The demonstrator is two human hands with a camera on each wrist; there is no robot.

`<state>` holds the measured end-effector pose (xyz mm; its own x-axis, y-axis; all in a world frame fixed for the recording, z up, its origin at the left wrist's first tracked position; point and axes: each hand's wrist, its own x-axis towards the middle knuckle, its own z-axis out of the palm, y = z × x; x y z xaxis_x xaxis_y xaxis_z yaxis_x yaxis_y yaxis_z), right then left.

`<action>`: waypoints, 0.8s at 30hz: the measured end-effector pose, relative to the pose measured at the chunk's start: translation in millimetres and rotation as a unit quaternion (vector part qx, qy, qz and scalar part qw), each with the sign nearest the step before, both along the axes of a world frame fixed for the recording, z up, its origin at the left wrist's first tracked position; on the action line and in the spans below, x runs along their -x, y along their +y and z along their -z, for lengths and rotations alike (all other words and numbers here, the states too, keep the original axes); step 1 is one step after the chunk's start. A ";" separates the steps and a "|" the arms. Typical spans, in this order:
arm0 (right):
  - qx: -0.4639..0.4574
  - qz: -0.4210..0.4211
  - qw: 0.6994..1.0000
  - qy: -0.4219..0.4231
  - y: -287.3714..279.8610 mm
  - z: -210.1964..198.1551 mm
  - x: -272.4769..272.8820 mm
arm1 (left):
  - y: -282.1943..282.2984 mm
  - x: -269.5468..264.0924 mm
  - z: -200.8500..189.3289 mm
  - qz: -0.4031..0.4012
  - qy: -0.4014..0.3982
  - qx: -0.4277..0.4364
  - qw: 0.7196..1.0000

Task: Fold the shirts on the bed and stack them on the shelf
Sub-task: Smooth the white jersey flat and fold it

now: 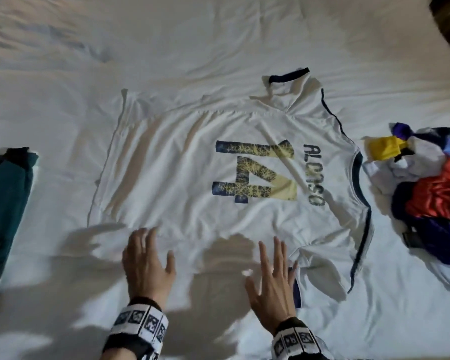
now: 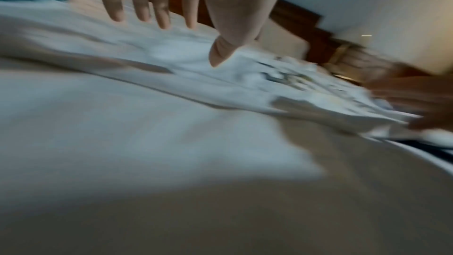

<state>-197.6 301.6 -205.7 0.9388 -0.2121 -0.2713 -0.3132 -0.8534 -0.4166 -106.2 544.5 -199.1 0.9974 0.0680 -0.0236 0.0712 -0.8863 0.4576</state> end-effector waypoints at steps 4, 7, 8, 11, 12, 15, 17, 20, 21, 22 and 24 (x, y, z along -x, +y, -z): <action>0.070 0.292 0.953 0.043 -76.0 -2.0 31.1 | -120.5 41.9 5.9 0.228 0.070 0.094 0.967; 0.056 0.429 0.897 0.088 -110.5 -10.8 46.8 | -177.8 56.1 0.5 0.310 0.077 0.114 0.941; 0.038 0.447 0.889 0.091 -119.3 -4.8 53.4 | -190.2 59.1 -2.6 0.315 0.072 0.117 0.939; -0.048 0.449 0.888 0.091 -136.5 6.4 66.4 | -214.3 67.0 -19.2 0.247 0.126 0.098 0.956; -0.079 0.444 0.887 0.097 -139.8 5.8 68.1 | -219.7 70.2 -23.5 0.202 0.177 0.086 0.959; -0.144 0.411 0.893 0.111 -146.7 -4.7 66.7 | -228.5 77.2 -27.6 0.078 0.273 0.060 0.957; -0.199 0.415 0.886 0.058 -149.7 -9.4 68.4 | -231.1 79.1 -23.0 0.010 0.323 0.130 0.937; -0.318 0.457 0.830 -0.045 -156.0 -8.1 80.3 | -241.7 82.8 -27.0 -0.086 0.430 0.295 0.849; -0.365 0.478 0.797 -0.057 -158.9 -6.9 84.0 | -245.4 85.2 -32.3 -0.107 0.461 0.325 0.819; -0.402 0.491 0.771 -0.054 -161.2 -7.0 86.2 | -248.0 87.5 -37.1 -0.114 0.497 0.331 0.794; -0.424 0.495 0.758 -0.015 -165.4 -6.2 87.3 | -249.2 93.6 -45.2 -0.109 0.577 0.318 0.744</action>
<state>-284.9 136.1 -199.5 0.4423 -0.5779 -0.6859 -0.6046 0.3727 -0.7039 -199.8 295.2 -153.9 0.2552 -0.1654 -0.9527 0.8529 -0.4256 0.3023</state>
